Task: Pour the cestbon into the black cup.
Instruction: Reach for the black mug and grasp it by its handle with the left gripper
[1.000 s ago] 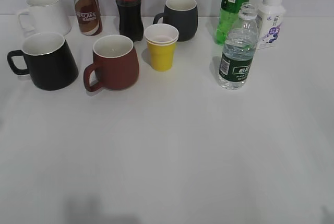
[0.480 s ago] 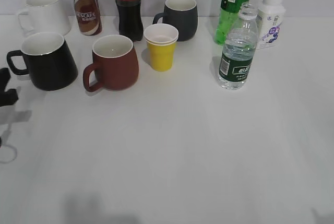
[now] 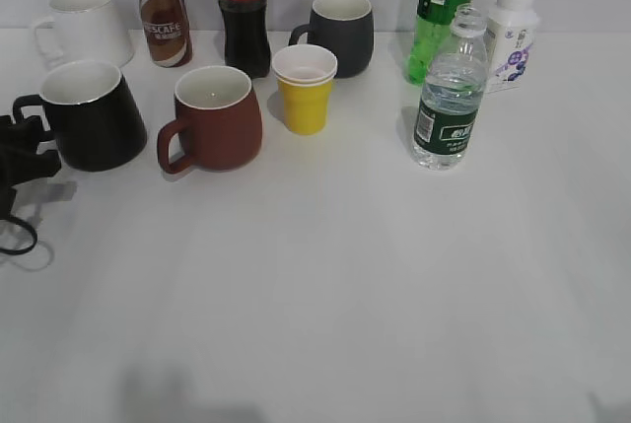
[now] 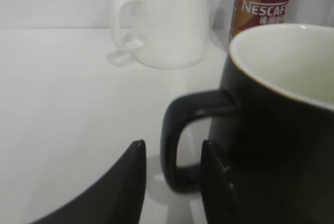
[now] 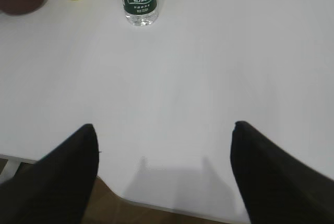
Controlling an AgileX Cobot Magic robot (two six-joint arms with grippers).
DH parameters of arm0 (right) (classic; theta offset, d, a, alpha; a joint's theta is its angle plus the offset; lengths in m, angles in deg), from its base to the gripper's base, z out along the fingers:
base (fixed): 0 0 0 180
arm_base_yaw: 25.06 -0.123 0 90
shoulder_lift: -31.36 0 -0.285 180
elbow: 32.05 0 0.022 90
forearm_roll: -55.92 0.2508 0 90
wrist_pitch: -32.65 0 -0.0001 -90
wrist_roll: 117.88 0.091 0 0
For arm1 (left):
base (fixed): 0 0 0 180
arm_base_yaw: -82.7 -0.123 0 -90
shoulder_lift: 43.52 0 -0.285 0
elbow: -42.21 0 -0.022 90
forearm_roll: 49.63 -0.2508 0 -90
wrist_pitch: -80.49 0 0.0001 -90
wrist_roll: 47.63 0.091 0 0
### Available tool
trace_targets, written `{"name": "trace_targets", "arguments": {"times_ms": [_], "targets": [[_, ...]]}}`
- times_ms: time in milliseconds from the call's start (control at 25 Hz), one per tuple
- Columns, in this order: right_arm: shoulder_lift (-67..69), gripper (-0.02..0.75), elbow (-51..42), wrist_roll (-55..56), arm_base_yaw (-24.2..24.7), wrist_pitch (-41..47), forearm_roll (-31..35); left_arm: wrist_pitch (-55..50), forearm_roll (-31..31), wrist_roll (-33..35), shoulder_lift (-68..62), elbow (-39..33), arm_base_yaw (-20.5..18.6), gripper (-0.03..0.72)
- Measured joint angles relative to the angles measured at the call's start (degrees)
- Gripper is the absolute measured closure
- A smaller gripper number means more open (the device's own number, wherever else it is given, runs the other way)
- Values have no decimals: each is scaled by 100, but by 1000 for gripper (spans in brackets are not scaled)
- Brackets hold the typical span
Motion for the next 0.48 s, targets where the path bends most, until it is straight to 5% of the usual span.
{"name": "trace_targets", "arguments": {"times_ms": [240,480], "targets": [[0,148,0,-4,0,0,0,-246,-21,-2,-356,597,0,435],[0,148,0,-4,0,0,0,-247,-48,-52,-504,850,-10,636]]}}
